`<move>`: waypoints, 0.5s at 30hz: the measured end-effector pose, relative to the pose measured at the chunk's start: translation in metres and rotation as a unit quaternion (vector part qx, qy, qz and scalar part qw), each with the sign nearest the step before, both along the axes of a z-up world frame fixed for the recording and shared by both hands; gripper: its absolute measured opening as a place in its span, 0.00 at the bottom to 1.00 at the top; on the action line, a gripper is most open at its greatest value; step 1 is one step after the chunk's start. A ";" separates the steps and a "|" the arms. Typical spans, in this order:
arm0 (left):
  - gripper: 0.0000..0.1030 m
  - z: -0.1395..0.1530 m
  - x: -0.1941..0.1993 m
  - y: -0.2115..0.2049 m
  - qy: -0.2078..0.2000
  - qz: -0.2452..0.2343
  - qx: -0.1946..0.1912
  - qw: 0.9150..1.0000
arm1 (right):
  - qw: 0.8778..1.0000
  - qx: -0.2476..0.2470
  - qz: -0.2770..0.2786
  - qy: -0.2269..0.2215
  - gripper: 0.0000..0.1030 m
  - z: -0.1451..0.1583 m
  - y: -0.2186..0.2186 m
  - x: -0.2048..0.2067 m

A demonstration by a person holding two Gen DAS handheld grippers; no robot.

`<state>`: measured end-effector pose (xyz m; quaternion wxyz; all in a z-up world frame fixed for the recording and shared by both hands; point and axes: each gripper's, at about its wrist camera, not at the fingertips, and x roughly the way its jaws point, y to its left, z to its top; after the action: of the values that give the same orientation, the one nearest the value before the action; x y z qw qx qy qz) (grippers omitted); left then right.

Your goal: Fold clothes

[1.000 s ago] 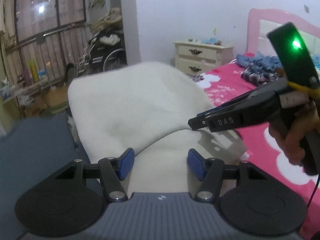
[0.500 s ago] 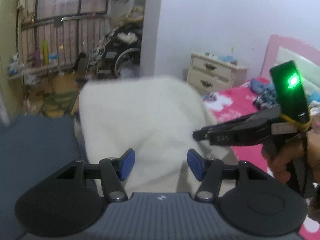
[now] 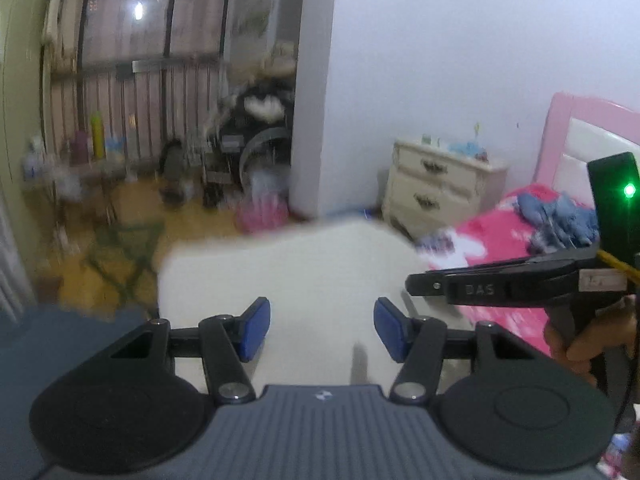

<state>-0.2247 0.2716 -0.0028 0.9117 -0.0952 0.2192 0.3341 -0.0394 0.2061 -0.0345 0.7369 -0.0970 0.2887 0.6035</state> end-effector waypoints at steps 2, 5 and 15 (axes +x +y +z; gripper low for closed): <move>0.58 0.007 0.015 0.017 -0.004 0.018 0.018 1.000 | 1.000 0.023 -0.001 0.007 0.15 0.006 0.014 0.008; 0.58 -0.002 0.039 0.061 0.007 0.066 -0.017 0.998 | 0.999 0.034 0.004 0.024 0.15 0.002 0.041 0.018; 0.58 0.011 0.006 0.064 -0.042 0.076 -0.105 0.991 | 0.998 0.049 -0.014 0.049 0.14 0.013 0.015 0.039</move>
<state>-0.2185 0.3356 0.0078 0.8772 -0.2206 0.2062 0.3733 -0.0005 0.2213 -0.0215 0.7340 -0.0273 0.2954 0.6109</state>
